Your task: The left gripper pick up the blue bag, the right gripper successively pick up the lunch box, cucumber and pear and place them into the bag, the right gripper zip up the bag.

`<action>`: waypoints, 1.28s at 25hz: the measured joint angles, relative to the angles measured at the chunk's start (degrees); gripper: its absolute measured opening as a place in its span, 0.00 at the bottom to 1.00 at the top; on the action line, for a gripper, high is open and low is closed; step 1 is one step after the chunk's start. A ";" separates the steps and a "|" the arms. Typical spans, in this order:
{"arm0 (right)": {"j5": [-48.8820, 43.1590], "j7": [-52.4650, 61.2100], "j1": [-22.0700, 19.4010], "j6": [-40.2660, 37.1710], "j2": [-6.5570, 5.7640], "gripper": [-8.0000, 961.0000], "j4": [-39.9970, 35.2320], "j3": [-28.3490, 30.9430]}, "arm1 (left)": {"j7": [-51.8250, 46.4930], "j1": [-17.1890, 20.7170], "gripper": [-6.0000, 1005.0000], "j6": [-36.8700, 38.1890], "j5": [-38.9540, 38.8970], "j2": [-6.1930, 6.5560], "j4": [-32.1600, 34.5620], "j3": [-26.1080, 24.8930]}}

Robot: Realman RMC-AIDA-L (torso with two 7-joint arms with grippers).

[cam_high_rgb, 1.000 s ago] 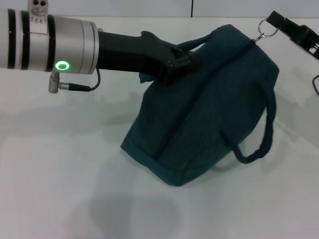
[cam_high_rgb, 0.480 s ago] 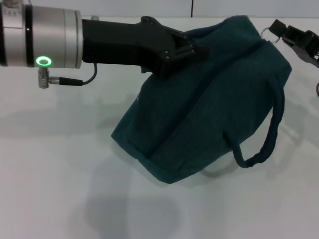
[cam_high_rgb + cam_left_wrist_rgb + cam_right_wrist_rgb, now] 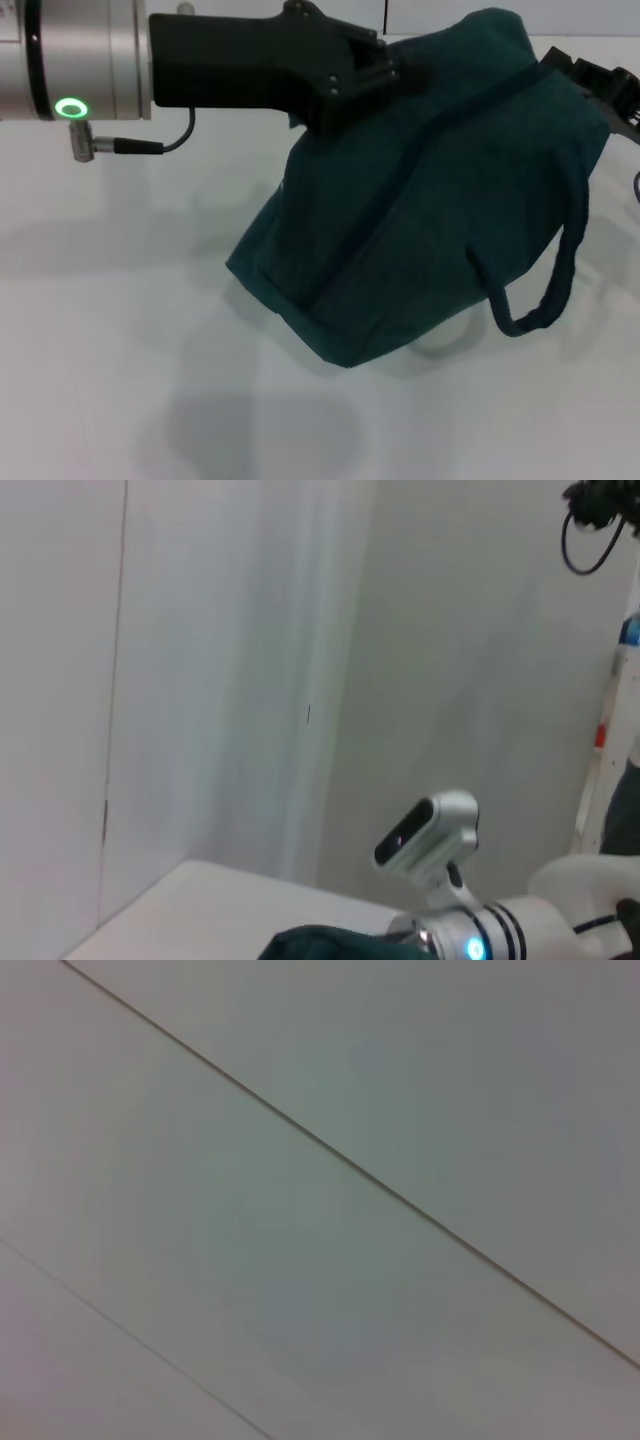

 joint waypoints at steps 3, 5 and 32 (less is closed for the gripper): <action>-0.02 0.02 0.09 0.32 0.02 0.05 0.43 0.00 | 0.84 0.18 0.05 0.02 -1.31 -0.02 0.01 -0.50; -0.02 0.02 0.19 0.36 0.11 0.05 0.65 0.08 | 1.37 0.33 0.05 0.03 -2.34 -0.03 0.02 -0.66; -1.19 -6.74 -5.17 -2.18 -2.77 0.46 0.29 3.90 | 7.14 -3.66 0.05 -7.81 -3.31 -0.48 -16.73 -0.04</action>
